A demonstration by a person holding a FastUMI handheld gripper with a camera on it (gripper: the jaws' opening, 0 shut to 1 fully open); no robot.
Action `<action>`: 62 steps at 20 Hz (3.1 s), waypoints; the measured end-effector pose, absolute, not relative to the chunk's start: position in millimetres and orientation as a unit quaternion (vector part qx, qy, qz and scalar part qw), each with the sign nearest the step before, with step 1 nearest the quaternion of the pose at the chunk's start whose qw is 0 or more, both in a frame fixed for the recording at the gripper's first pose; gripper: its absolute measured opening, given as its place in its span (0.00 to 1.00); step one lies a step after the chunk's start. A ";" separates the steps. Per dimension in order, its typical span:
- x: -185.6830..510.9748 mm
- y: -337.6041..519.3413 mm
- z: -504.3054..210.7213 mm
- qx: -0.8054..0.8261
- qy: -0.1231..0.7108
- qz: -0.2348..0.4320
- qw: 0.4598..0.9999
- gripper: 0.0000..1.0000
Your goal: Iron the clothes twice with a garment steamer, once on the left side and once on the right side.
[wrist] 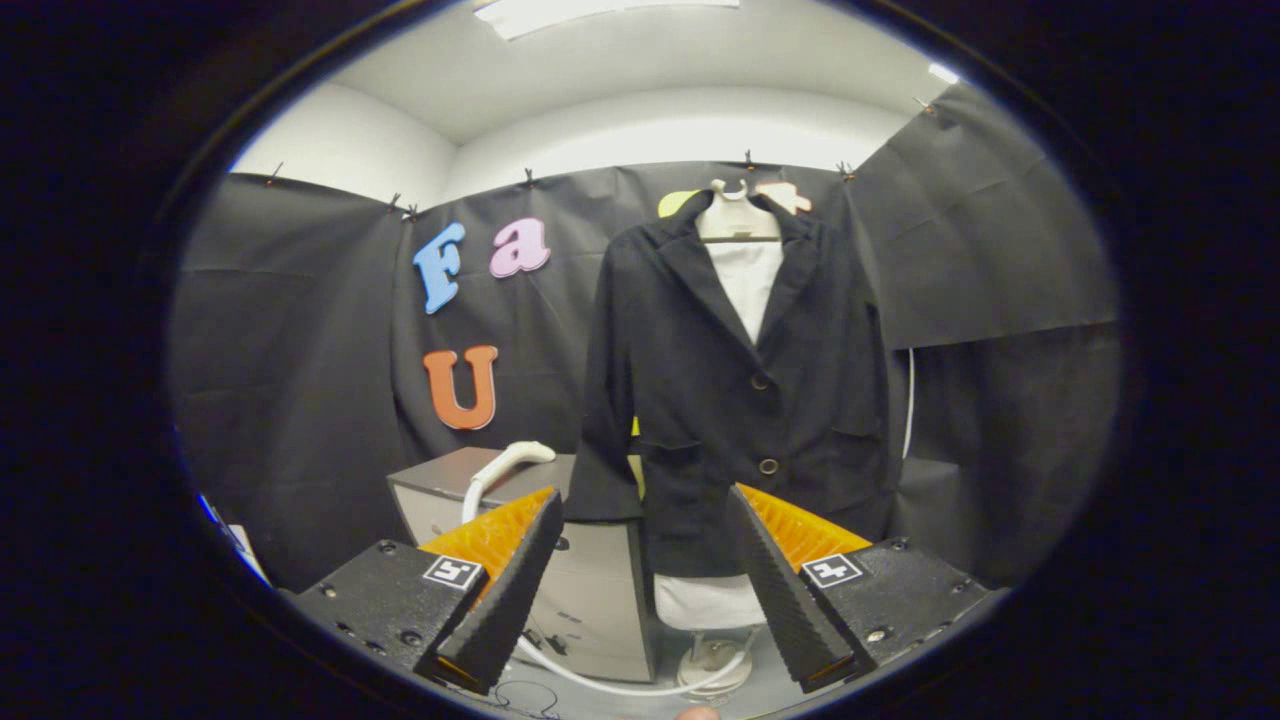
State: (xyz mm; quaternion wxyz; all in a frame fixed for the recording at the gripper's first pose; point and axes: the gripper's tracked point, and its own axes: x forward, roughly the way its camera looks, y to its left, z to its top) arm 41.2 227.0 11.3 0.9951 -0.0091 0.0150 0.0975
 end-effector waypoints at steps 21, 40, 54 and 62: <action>322.3 526.5 -74.0 -0.027 0.181 0.229 0.956 1.00; 399.1 549.4 -160.3 -0.080 0.287 0.126 0.946 0.74; 371.2 567.4 -109.8 -0.012 0.264 0.175 0.948 0.33; 320.6 546.9 -41.3 0.009 0.195 0.226 0.954 0.33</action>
